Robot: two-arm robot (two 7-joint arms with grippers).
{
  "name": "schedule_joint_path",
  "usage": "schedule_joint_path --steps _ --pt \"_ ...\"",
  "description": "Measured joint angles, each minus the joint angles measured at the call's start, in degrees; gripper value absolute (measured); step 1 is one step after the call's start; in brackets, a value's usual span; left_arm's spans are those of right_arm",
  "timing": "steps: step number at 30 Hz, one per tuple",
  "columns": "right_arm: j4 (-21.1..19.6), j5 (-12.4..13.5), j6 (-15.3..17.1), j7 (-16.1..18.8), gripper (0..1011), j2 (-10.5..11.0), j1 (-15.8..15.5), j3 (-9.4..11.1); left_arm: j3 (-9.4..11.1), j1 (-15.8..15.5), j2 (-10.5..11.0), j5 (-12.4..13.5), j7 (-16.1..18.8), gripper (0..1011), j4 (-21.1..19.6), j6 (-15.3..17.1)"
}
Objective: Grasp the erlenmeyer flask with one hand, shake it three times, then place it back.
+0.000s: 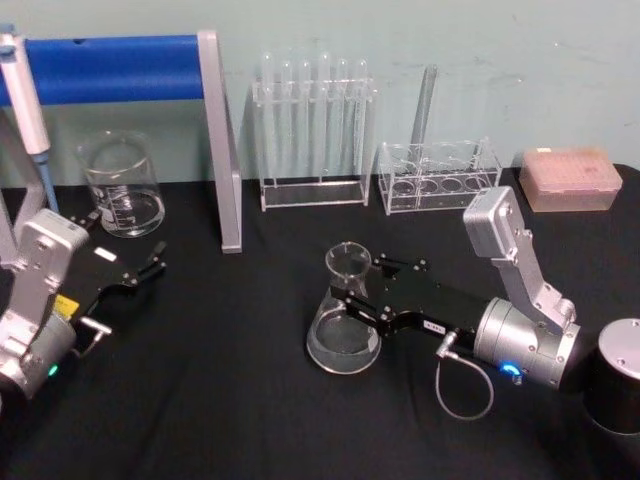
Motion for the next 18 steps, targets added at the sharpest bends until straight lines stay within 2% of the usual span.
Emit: schedule_joint_path --steps 18 --pt "0.53 0.11 0.80 0.04 447 0.03 0.27 -0.39 0.00 0.00 0.00 0.00 0.00 1001 0.00 0.00"
